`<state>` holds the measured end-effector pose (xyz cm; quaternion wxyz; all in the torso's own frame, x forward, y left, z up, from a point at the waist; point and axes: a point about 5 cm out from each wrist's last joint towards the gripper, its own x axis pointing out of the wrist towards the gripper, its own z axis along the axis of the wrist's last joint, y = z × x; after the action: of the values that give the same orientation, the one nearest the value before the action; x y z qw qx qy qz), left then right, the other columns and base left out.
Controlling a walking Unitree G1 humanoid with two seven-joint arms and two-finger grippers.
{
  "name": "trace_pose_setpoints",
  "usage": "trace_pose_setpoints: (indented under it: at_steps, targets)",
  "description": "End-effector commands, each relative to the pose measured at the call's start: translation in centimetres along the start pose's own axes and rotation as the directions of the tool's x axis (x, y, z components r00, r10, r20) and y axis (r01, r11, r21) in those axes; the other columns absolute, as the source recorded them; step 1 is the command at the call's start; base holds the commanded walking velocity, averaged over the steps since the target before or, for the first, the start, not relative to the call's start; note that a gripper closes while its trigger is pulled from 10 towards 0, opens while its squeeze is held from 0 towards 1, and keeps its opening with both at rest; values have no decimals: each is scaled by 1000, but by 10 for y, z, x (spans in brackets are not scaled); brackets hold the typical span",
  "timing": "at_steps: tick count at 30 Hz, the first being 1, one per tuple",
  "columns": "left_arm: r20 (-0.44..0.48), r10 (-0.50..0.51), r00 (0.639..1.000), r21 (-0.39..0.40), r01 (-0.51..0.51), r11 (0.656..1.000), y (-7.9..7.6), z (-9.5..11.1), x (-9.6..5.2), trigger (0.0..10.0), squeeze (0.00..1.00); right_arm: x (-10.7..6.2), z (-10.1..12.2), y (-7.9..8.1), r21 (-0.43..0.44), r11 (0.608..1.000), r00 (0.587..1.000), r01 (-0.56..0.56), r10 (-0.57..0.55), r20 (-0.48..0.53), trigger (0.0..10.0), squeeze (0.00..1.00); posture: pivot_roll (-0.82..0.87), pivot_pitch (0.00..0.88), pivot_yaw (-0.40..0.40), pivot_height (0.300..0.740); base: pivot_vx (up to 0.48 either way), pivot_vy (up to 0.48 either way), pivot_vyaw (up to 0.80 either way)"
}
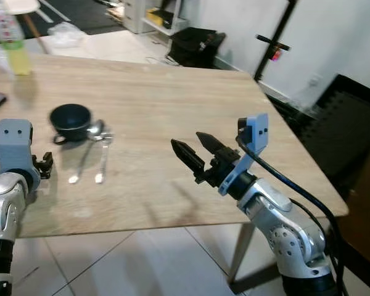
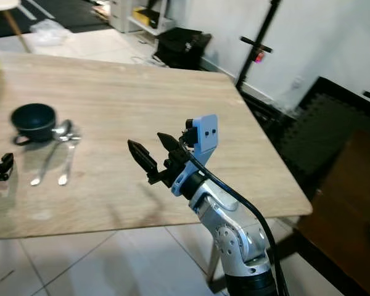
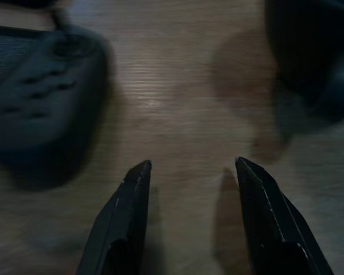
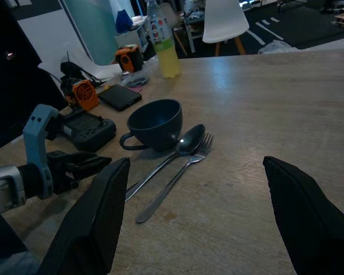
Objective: Setting the table
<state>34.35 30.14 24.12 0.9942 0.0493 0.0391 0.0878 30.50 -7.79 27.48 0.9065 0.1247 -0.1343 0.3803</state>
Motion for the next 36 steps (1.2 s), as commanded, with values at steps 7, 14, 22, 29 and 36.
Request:
trace_pose_setpoints:
  at_steps: [7,14,22,29,36]
  targets:
    - [50,-275,960,146,265,953,-49,8,-12,10000,0,-6,1,-5,-25,999,1000,30,-30,-9,10000,0,140,167,-93,740,0,0,0]
    - [64,-254,965,130,245,961,-62,12,-2,10000,0,-5,0,-6,-19,999,1000,28,-28,-10,10000,0,146,176,-106,740,0,0,0]
    - [48,-177,983,60,174,983,-79,19,31,10000,0,-1,1,-4,-19,1000,1000,13,-13,-9,10000,0,141,187,-116,740,0,0,0]
    - [49,-212,976,44,210,977,-98,26,38,10000,0,-2,2,-2,-23,1000,1000,18,-19,-7,10000,0,112,191,-94,740,0,0,0]
    - [12,-200,980,58,199,978,-110,14,36,10000,0,-8,3,-6,-28,998,999,48,-48,-4,10000,0,108,194,-81,740,0,0,0]
